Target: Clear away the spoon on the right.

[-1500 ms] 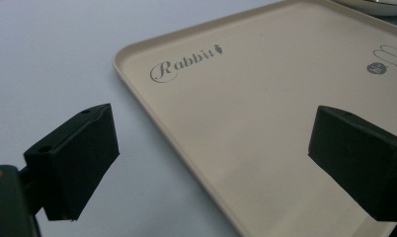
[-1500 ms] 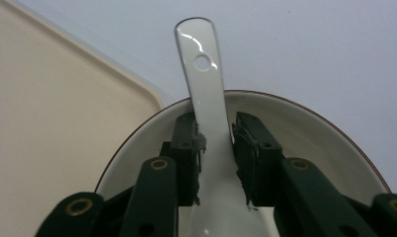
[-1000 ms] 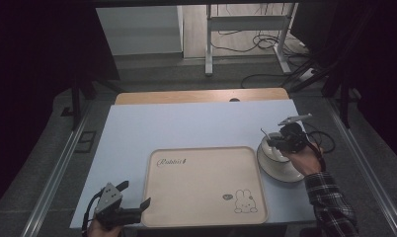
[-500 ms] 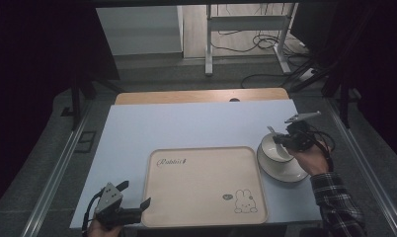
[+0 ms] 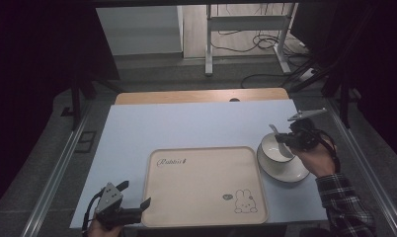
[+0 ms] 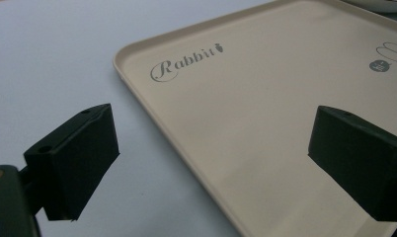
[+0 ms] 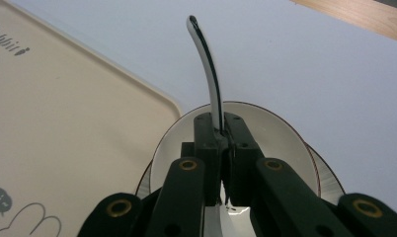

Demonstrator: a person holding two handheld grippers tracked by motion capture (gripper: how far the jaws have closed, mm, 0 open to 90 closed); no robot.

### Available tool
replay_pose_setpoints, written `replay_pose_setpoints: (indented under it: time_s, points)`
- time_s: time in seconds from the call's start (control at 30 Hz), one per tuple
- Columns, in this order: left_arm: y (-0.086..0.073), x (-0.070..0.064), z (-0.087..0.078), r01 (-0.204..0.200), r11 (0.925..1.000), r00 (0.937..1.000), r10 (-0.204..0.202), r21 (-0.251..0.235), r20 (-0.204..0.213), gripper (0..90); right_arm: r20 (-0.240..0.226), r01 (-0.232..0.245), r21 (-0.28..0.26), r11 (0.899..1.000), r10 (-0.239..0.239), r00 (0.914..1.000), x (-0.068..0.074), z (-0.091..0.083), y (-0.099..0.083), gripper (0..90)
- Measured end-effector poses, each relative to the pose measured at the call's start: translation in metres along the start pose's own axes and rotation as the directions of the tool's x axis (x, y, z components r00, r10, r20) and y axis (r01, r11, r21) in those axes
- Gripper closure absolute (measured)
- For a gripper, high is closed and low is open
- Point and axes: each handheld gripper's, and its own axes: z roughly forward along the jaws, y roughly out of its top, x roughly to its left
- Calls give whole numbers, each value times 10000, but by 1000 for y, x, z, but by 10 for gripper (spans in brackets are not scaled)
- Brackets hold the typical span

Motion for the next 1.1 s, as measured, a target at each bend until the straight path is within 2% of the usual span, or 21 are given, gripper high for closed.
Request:
replay_pose_setpoints:
  time_s: [0.17, 0.5, 1.1]
  points:
    - [0, 0, 0, -9, 10000, 10000, 9, 5, -9, 47, -113, 97, -59, 9999, -98, 9999, 6, -8, 3, 865]
    - [0, 0, 0, -22, 10000, 10000, 22, 4, -12, 47, -385, 489, 22, 9988, -488, 9981, 29, -22, 10, 866]
    - [0, -1, 0, -41, 10000, 10000, 41, 10, -20, 47, -895, 889, 537, 9946, -839, 9924, 63, -25, 3, 865]
